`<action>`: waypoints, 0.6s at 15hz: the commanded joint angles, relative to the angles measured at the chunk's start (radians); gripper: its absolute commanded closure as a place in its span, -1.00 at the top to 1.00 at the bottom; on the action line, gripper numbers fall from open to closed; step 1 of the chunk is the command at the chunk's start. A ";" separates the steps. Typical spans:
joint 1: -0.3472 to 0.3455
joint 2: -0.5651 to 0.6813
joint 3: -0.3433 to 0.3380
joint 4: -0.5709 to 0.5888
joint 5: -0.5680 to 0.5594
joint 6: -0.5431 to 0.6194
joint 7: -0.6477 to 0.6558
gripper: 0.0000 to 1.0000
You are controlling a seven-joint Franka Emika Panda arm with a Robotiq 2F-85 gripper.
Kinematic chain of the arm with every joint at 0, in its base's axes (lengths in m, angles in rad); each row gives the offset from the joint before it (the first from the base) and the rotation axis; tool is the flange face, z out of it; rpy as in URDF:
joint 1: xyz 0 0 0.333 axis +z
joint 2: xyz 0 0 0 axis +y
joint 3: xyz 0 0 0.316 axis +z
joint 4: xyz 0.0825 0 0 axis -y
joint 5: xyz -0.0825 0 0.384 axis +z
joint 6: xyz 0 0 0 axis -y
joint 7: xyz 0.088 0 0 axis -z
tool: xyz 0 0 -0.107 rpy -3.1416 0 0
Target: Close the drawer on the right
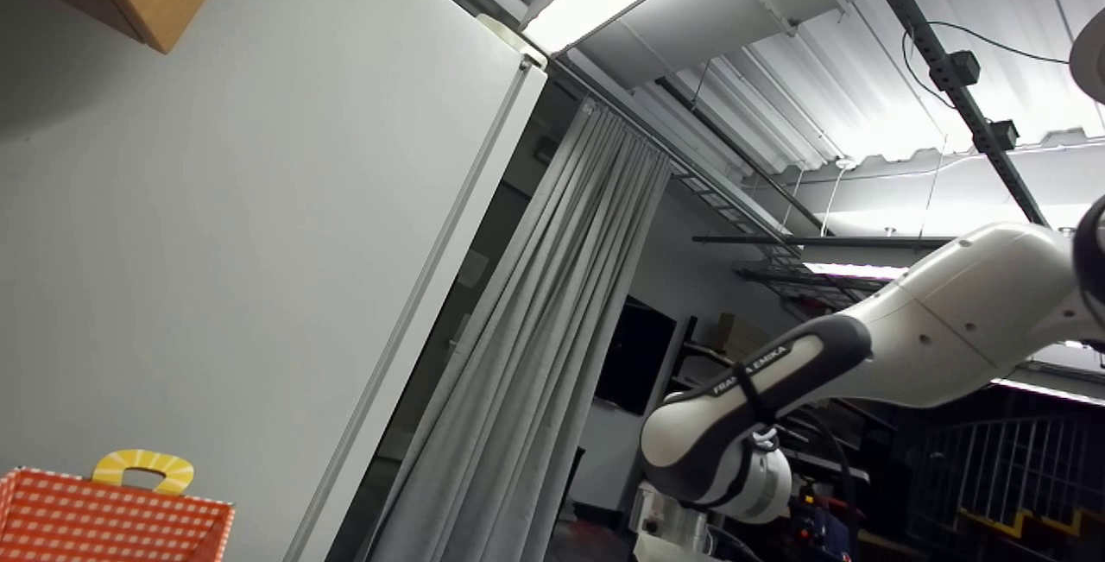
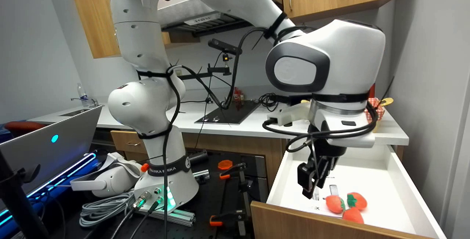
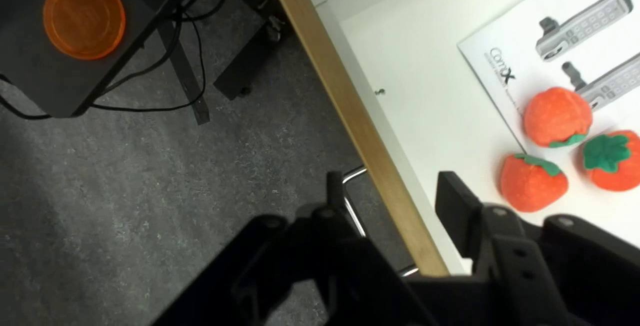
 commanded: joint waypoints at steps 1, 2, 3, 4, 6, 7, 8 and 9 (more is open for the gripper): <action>-0.016 0.133 -0.035 0.109 0.017 0.014 -0.052 -0.61; -0.019 0.160 -0.041 0.128 0.027 0.011 -0.069 -0.74; -0.022 0.186 -0.042 0.145 0.042 0.010 -0.087 -0.92; -0.027 0.210 -0.038 0.159 0.065 0.006 -0.110 -0.99; -0.034 0.251 -0.029 0.180 0.109 0.002 -0.147 -1.00; -0.034 0.268 -0.026 0.188 0.123 0.003 -0.158 -1.00; -0.034 0.285 -0.023 0.194 0.135 0.007 -0.168 -1.00; -0.033 0.300 -0.020 0.199 0.144 0.009 -0.175 -1.00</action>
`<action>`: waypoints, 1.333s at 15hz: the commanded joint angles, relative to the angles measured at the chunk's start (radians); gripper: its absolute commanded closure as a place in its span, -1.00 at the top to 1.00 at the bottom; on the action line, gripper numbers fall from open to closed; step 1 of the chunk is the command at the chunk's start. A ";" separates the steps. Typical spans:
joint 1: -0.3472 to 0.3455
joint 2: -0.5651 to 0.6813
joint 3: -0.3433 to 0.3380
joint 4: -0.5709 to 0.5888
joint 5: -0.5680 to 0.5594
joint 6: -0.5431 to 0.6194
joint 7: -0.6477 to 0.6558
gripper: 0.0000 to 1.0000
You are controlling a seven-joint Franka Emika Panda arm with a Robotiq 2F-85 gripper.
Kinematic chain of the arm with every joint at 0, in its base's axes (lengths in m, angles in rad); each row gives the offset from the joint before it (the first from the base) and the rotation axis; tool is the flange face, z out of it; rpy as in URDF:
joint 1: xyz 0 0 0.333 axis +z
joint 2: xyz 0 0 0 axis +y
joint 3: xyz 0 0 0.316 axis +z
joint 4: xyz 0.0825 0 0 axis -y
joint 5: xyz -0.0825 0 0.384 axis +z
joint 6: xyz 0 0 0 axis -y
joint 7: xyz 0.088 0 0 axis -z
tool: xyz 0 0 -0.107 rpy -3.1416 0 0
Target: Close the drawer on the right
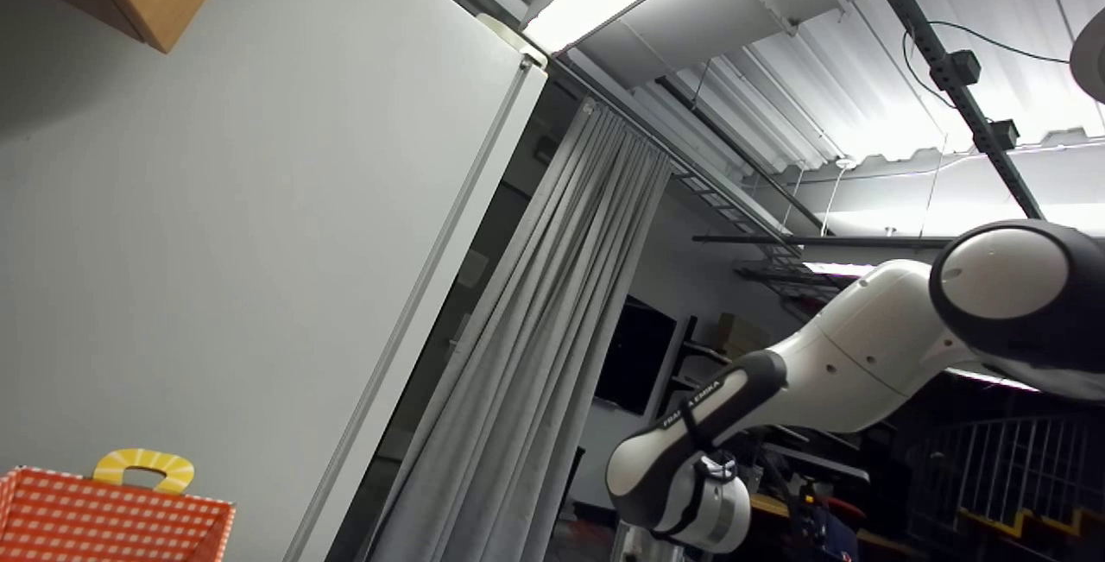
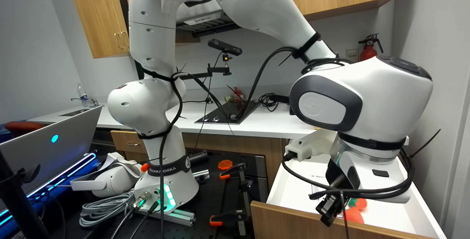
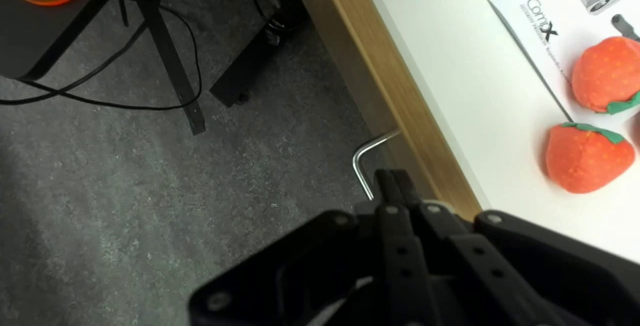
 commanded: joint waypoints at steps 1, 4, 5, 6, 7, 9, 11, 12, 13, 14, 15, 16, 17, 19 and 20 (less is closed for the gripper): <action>-0.011 0.072 0.017 0.052 0.052 0.002 -0.056 -1.00; -0.010 0.101 0.017 0.071 0.041 0.001 -0.065 -1.00; -0.009 0.107 0.016 0.075 0.036 0.001 -0.067 -1.00; -0.008 0.111 0.016 0.077 0.031 0.005 -0.069 -1.00; -0.006 0.113 0.017 0.076 0.031 0.013 -0.070 -1.00; -0.003 0.112 0.025 0.068 0.043 0.031 -0.076 -1.00; -0.001 0.102 0.042 0.053 0.063 0.053 -0.082 -1.00; 0.002 0.099 0.050 0.045 0.071 0.069 -0.080 -1.00; 0.004 0.099 0.059 0.042 0.079 0.080 -0.082 -1.00; 0.007 0.100 0.067 0.039 0.087 0.091 -0.082 -1.00; 0.010 0.104 0.079 0.039 0.098 0.099 -0.084 -1.00; 0.013 0.105 0.090 0.036 0.108 0.110 -0.084 -1.00; 0.018 0.106 0.104 0.034 0.122 0.118 -0.084 -1.00; 0.027 0.106 0.137 0.029 0.161 0.138 -0.087 -1.00; 0.033 0.106 0.158 0.028 0.189 0.147 -0.090 -1.00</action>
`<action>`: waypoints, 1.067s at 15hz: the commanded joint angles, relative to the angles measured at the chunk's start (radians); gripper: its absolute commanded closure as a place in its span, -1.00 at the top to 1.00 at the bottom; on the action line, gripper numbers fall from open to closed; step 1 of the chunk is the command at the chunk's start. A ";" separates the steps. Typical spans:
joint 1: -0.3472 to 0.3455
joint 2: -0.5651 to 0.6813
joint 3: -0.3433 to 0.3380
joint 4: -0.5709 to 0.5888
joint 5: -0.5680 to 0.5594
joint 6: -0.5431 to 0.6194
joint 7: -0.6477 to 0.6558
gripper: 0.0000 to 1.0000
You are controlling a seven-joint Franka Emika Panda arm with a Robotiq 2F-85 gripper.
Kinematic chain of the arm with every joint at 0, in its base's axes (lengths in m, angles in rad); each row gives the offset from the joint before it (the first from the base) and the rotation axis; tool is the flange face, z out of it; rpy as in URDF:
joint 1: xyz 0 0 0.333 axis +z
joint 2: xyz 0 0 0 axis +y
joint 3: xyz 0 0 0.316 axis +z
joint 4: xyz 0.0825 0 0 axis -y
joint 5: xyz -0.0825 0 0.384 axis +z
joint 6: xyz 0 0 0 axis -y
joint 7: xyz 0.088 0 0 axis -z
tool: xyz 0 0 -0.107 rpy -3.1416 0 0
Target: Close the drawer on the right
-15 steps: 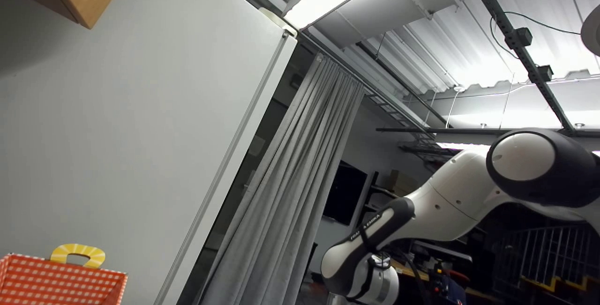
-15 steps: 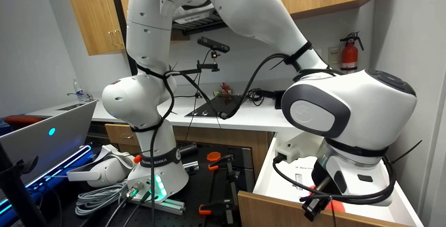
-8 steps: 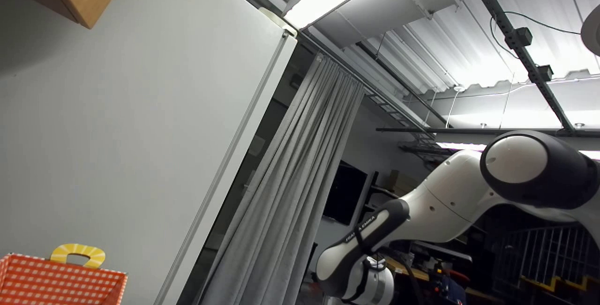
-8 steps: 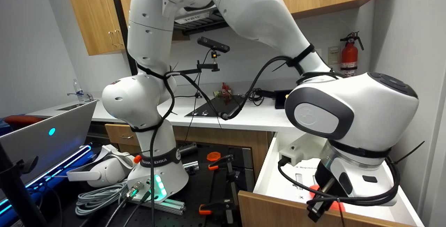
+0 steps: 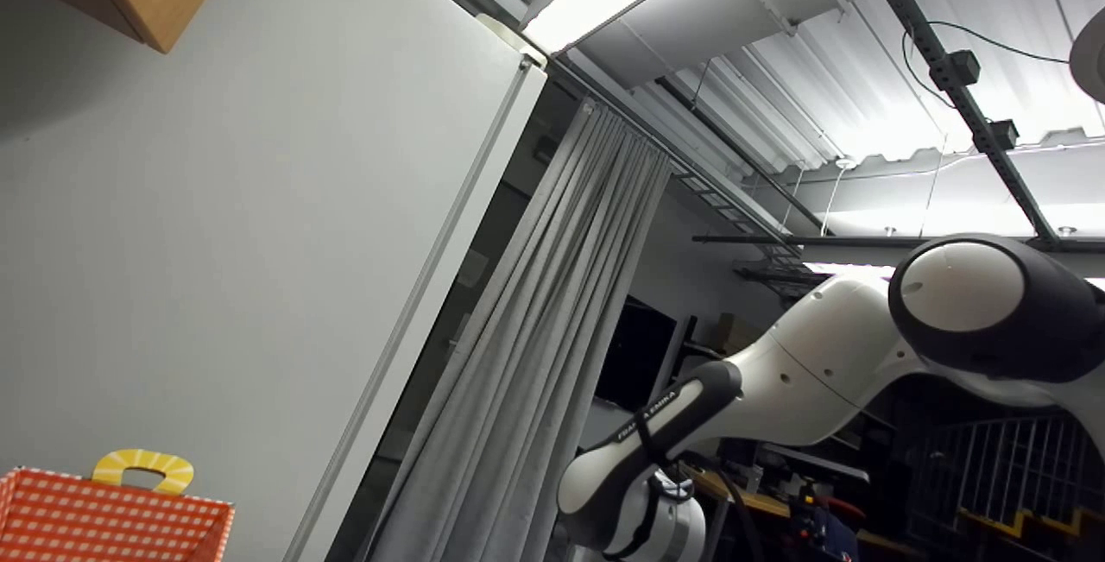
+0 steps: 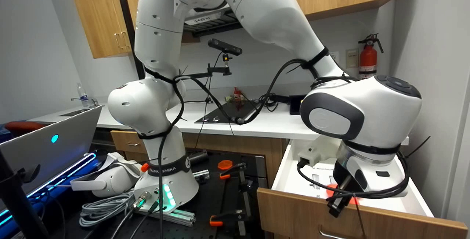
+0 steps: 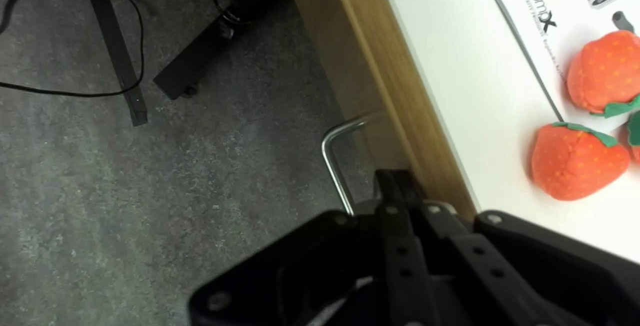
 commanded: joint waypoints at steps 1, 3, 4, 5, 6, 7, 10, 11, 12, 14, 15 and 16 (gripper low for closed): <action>0.026 0.007 0.066 -0.007 0.114 0.060 -0.038 -1.00; 0.043 0.015 0.118 0.002 0.188 0.079 -0.042 -1.00; 0.050 0.013 0.154 0.007 0.239 0.080 -0.050 -1.00; 0.059 0.010 0.184 0.012 0.283 0.089 -0.058 -1.00; 0.068 0.007 0.213 0.017 0.326 0.097 -0.070 -1.00; 0.076 0.004 0.237 0.023 0.364 0.103 -0.083 -1.00; 0.108 0.017 0.270 0.059 0.441 0.094 -0.121 -1.00; 0.117 0.018 0.273 0.066 0.460 0.090 -0.135 -1.00; 0.123 0.013 0.272 0.065 0.473 0.088 -0.152 -1.00; 0.123 0.003 0.269 0.061 0.500 0.080 -0.194 -1.00; 0.120 -0.003 0.269 0.058 0.518 0.080 -0.220 -1.00; 0.116 -0.010 0.267 0.053 0.534 0.074 -0.245 -1.00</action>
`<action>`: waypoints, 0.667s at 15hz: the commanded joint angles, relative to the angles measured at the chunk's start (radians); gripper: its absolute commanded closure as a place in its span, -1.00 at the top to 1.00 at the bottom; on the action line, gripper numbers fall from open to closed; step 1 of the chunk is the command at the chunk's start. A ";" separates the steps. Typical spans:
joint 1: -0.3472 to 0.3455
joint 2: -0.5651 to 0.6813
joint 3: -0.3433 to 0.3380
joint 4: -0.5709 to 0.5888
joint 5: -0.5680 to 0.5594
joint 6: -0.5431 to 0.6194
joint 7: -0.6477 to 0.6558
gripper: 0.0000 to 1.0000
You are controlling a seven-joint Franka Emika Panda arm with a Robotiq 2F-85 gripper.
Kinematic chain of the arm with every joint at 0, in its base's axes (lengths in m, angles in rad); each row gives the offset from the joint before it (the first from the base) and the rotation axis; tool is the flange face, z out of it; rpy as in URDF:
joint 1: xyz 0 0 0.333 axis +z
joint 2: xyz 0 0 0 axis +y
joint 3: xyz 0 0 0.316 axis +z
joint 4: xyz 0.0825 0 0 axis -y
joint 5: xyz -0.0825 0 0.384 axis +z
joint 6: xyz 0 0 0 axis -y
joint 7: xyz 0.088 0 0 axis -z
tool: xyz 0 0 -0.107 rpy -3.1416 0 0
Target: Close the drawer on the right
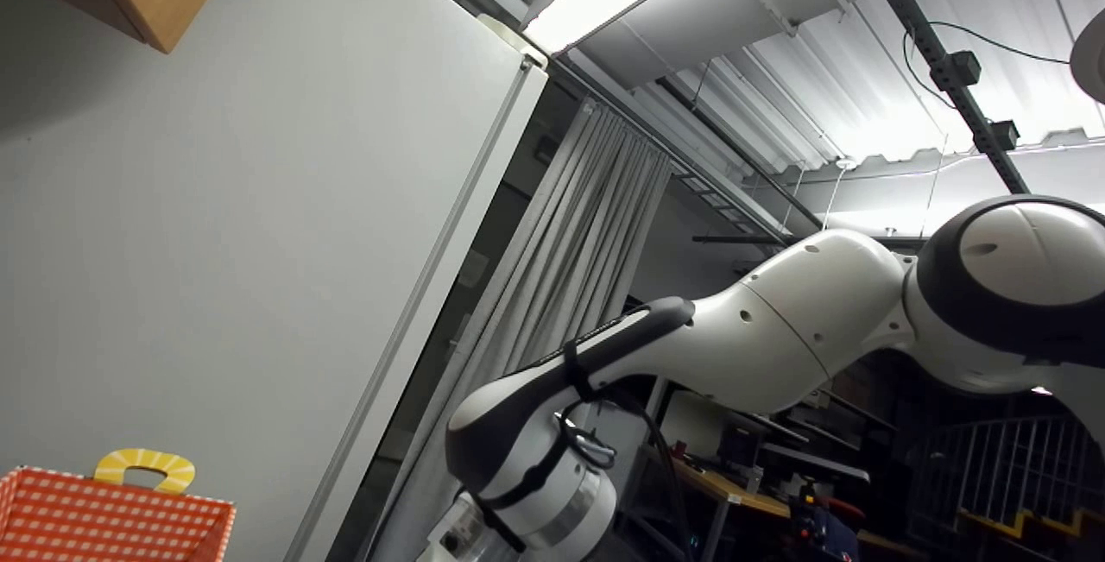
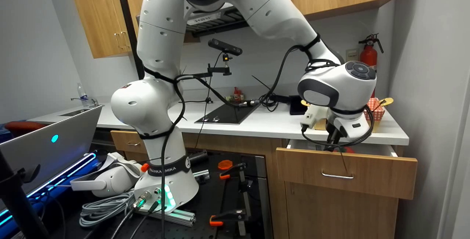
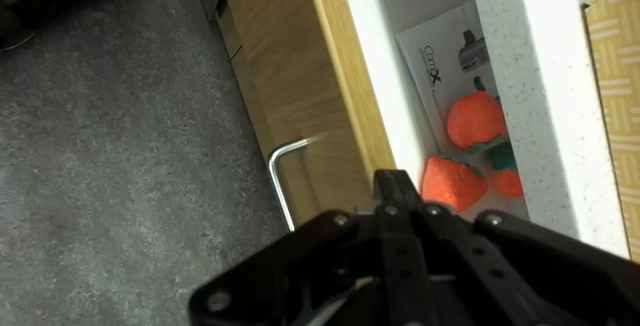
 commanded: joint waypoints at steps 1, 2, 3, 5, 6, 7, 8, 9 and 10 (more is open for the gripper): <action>-0.009 -0.024 -0.012 -0.006 0.075 -0.026 -0.110 -1.00; -0.007 -0.030 -0.020 -0.013 0.069 -0.034 -0.124 -1.00; -0.003 -0.033 -0.029 -0.015 0.056 -0.044 -0.131 -1.00; 0.006 -0.032 -0.044 -0.024 0.034 -0.052 -0.137 -1.00; 0.011 -0.030 -0.050 -0.031 0.024 -0.055 -0.139 -1.00; 0.016 -0.027 -0.055 -0.038 0.016 -0.054 -0.142 -1.00; 0.022 -0.023 -0.059 -0.044 0.006 -0.052 -0.142 -1.00; 0.029 -0.018 -0.061 -0.050 -0.005 -0.048 -0.140 -1.00; 0.039 -0.011 -0.060 -0.056 -0.018 -0.038 -0.132 -1.00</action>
